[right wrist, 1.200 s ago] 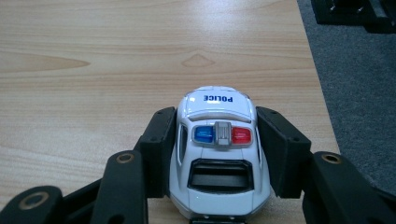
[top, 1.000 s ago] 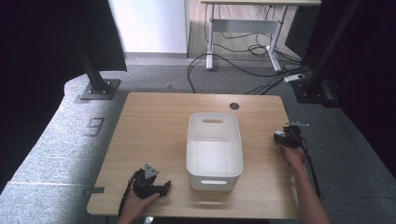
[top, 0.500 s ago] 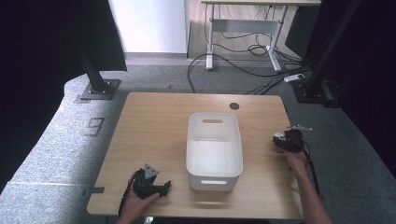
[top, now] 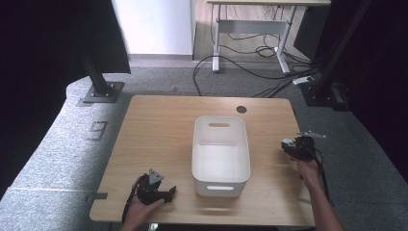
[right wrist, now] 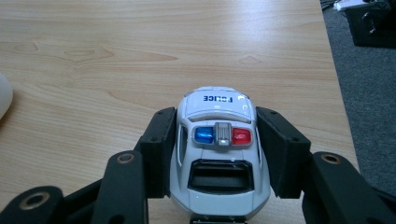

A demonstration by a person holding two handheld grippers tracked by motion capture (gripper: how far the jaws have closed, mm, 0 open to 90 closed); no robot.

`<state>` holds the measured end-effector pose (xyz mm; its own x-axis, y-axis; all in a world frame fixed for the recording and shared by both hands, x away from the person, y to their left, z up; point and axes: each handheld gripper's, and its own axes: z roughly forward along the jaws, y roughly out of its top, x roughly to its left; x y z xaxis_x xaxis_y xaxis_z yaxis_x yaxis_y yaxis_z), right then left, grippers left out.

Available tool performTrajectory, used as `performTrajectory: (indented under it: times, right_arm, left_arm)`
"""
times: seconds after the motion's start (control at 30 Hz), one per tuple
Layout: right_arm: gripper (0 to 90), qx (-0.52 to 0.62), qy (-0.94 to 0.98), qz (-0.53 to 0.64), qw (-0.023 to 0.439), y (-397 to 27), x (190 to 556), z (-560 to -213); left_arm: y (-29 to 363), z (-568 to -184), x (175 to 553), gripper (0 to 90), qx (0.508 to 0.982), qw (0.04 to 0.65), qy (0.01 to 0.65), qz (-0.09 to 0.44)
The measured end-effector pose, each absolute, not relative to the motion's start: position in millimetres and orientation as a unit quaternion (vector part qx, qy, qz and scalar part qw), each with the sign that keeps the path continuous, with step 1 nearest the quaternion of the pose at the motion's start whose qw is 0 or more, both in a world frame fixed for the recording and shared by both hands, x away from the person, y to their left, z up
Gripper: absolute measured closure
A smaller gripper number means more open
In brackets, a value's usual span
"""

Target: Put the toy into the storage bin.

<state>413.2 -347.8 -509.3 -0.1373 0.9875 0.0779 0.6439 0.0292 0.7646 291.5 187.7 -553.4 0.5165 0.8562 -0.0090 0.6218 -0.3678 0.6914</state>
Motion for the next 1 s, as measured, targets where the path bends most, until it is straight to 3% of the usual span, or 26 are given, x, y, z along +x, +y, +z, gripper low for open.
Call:
performTrajectory:
  times: [1.0]
  right_arm:
    - [50.2,0.583,0.676,0.361,0.27,-350,370,-495]
  left_arm:
    - [187,-553,291,13.0,0.805,0.326,0.461,0.181]
